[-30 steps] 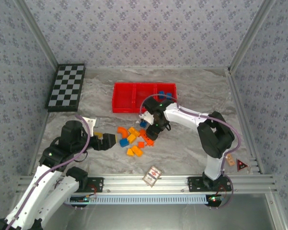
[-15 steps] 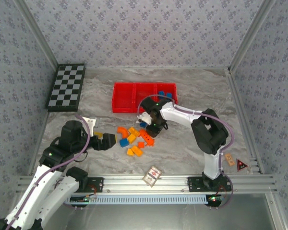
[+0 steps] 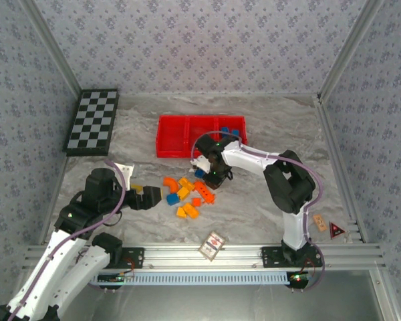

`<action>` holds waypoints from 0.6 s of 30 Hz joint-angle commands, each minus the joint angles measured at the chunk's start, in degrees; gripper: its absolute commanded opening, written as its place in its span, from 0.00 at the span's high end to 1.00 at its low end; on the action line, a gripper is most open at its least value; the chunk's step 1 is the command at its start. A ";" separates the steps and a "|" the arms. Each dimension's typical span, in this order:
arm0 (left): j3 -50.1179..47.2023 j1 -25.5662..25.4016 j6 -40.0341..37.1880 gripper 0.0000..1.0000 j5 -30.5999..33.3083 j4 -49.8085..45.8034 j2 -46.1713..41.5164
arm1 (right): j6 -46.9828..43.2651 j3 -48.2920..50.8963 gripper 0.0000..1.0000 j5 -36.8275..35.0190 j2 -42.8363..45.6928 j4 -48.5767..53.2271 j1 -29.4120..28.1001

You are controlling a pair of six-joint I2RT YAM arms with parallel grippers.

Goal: Sort the legos into containers by color
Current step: Pick up the lego from the center of the table, then place the lego in the container.

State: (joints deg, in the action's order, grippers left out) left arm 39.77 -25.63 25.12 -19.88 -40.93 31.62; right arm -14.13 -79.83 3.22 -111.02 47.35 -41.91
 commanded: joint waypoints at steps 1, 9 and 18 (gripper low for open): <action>0.48 -0.12 0.44 0.00 0.37 -0.65 0.20 | 1.41 -2.00 0.86 -0.87 1.78 2.85 -0.32; 0.48 0.10 0.45 0.00 0.28 -0.65 0.20 | 6.03 -7.87 0.91 -1.82 5.20 3.02 -0.42; 0.46 0.31 0.45 0.00 0.28 -0.72 0.05 | 13.73 -24.98 0.88 -4.19 -2.71 2.33 1.58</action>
State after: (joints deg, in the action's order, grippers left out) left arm 39.77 -25.58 25.12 -19.88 -40.93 31.62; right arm -4.36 -99.92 0.80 -109.56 48.93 -41.50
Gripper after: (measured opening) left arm 0.997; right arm 0.193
